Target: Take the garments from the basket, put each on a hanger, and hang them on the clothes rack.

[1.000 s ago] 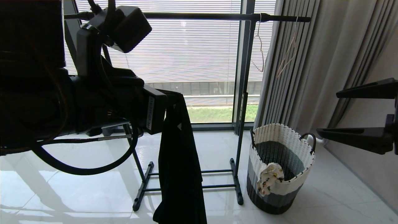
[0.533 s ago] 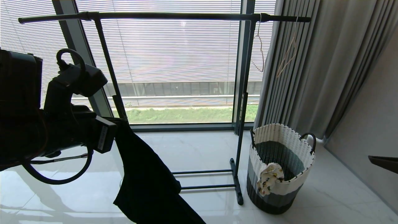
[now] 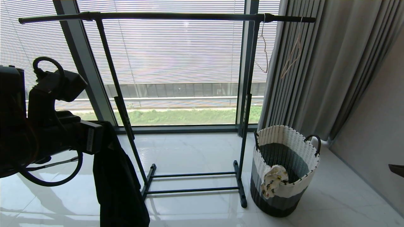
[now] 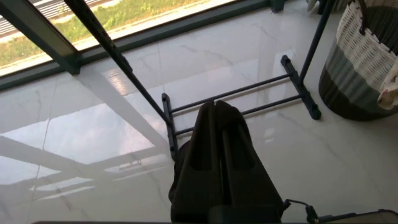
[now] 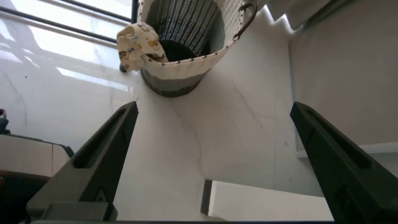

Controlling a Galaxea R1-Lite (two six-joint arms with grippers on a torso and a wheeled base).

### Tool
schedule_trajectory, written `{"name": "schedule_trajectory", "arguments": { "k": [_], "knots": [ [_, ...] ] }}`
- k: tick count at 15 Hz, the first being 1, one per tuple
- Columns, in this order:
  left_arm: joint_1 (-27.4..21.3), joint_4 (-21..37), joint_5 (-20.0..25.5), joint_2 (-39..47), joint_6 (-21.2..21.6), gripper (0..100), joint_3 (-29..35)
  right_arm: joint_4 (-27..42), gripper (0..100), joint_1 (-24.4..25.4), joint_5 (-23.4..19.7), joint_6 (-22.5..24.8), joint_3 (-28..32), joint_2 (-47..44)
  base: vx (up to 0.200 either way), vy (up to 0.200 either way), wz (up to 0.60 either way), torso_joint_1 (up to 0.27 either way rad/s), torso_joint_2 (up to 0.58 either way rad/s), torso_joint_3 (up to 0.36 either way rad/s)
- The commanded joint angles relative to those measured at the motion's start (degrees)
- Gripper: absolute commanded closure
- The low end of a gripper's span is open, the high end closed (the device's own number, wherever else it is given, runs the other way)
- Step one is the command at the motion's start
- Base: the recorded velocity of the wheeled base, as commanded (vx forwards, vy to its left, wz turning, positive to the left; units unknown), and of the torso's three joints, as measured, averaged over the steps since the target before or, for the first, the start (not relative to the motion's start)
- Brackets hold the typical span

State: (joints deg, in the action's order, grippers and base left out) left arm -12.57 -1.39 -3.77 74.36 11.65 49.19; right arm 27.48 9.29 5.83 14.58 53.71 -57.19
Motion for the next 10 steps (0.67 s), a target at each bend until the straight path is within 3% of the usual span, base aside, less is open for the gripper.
{"name": "schedule_trajectory", "arguments": {
  "k": [1,5,10],
  "knots": [
    [0.18,-0.02,-0.01,-0.18,-0.84,100,-0.5,-0.93,0,-0.06,0.06,-2.1,-0.19,-0.73,0.0,0.0,0.0,0.0,0.0,0.0],
    [0.18,-0.02,-0.01,-0.18,-2.51,100,-0.67,-3.75,0,-1.73,0.06,-8.16,0.08,-2.84,0.0,0.0,0.0,0.049,-0.13,-0.083],
    [0.7,-1.86,-0.01,0.17,-2.51,100,-0.23,-7.88,0,-2.43,-0.03,-8.25,0.08,-4.86,0.0,0.0,0.0,0.166,-0.43,-0.264]
  ]
}}
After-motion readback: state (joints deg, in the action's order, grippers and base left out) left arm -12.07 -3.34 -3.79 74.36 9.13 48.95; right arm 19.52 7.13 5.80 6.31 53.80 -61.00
